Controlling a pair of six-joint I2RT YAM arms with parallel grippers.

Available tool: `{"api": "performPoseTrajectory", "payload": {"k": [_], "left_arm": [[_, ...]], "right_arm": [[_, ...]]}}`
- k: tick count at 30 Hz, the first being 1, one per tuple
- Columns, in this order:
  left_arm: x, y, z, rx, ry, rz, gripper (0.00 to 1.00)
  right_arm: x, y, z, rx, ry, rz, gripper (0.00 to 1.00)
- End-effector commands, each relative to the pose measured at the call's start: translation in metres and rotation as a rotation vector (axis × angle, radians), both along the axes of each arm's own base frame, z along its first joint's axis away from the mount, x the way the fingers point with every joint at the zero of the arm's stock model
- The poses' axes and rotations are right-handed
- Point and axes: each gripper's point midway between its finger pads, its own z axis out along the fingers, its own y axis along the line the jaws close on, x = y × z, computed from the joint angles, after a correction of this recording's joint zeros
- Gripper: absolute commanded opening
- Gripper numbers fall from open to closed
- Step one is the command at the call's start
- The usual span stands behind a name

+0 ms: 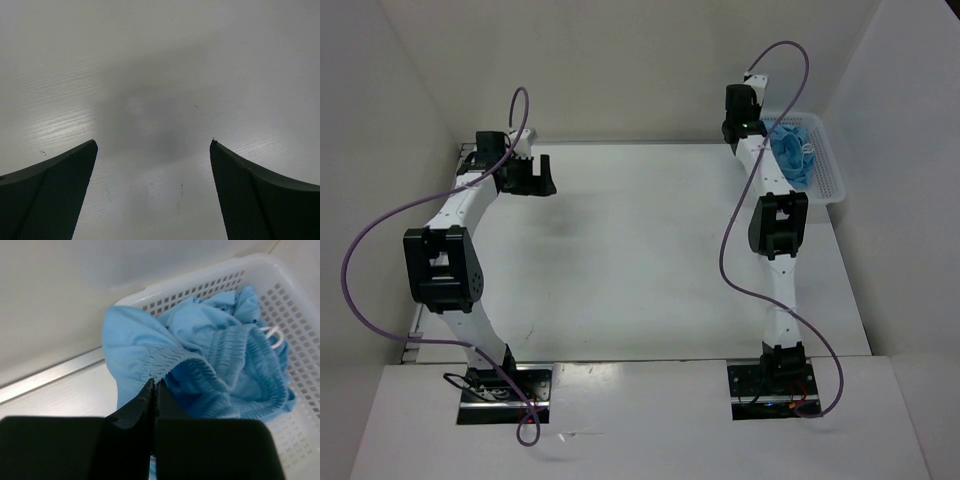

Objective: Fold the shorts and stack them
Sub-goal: Grab the shorts from the pile, then move the shorts to the center of the board

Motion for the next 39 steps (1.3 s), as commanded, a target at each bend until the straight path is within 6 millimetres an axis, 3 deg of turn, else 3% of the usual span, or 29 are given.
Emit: {"api": "performPoseTrajectory", "payload": {"k": [1,3,4,5,6,7,10,12,14,17,20,22,25,26,28,30,33,34,37,39], "left_arm": [[0.008,-0.002,0.041,-0.003,-0.13,-0.018,1.0],[0.006,-0.005,0.046,-0.015,-0.141,-0.031,1.0],[0.006,-0.006,0.05,-0.013,-0.156,-0.032,1.0],[0.004,-0.006,0.046,-0.014,-0.147,-0.032,1.0],[0.004,-0.007,0.059,-0.018,-0.184,-0.04,1.0],[0.002,-0.009,0.06,-0.025,-0.192,-0.049,1.0],[-0.007,-0.017,0.067,-0.032,-0.211,-0.07,1.0],[-0.014,-0.021,0.079,-0.041,-0.241,-0.085,1.0],[-0.02,-0.023,0.082,-0.049,-0.247,-0.096,1.0],[-0.027,-0.028,0.092,-0.047,-0.282,-0.106,1.0],[-0.036,-0.03,0.102,-0.049,-0.313,-0.114,1.0],[-0.042,-0.035,0.115,-0.053,-0.348,-0.133,1.0],[-0.052,-0.037,0.127,-0.055,-0.384,-0.142,1.0],[-0.055,-0.038,0.139,-0.051,-0.42,-0.144,1.0],[-0.063,-0.038,0.14,-0.05,-0.426,-0.144,1.0],[-0.074,-0.037,0.145,-0.041,-0.44,-0.134,1.0],[-0.088,-0.029,0.156,-0.021,-0.465,-0.102,1.0],[-0.092,-0.029,0.155,-0.021,-0.467,-0.101,1.0],[-0.102,-0.008,0.162,0.014,-0.489,-0.028,1.0],[-0.109,0.001,0.167,0.038,-0.503,0.014,1.0]], "right_arm": [[-0.029,0.005,0.148,0.044,-0.273,-0.059,0.0],[-0.039,0.01,0.168,0.079,-0.309,-0.067,0.0],[-0.049,0.009,0.19,0.098,-0.346,-0.07,0.0],[-0.054,0.008,0.185,0.106,-0.332,-0.085,0.0],[-0.058,0.008,0.187,0.117,-0.332,-0.089,0.0],[-0.064,0.006,0.19,0.122,-0.332,-0.101,0.0],[-0.08,0.003,0.216,0.12,-0.372,-0.096,0.0],[-0.095,0.0,0.249,0.117,-0.439,-0.09,0.0],[-0.108,-0.008,0.268,0.083,-0.47,-0.111,0.0],[-0.137,-0.017,0.325,0.04,-0.584,-0.114,0.0],[-0.174,-0.019,0.394,-0.003,-0.735,-0.095,0.0],[-0.197,-0.004,0.433,-0.041,-0.817,-0.025,0.0],[-0.232,0.045,0.494,-0.109,-0.943,0.206,0.0],[-0.241,0.074,0.504,-0.134,-0.956,0.311,0.0],[-0.264,0.119,0.52,-0.181,-0.99,0.483,0.0],[-0.283,0.166,0.527,-0.167,-1.008,0.639,0.0],[-0.314,0.209,0.541,-0.077,-1.049,0.782,0.0],[-0.31,0.223,0.535,-0.053,-1.035,0.819,0.0],[-0.306,0.233,0.526,0.037,-1.005,0.853,0.0],[-0.287,0.242,0.503,0.085,-0.934,0.836,0.0]]}}
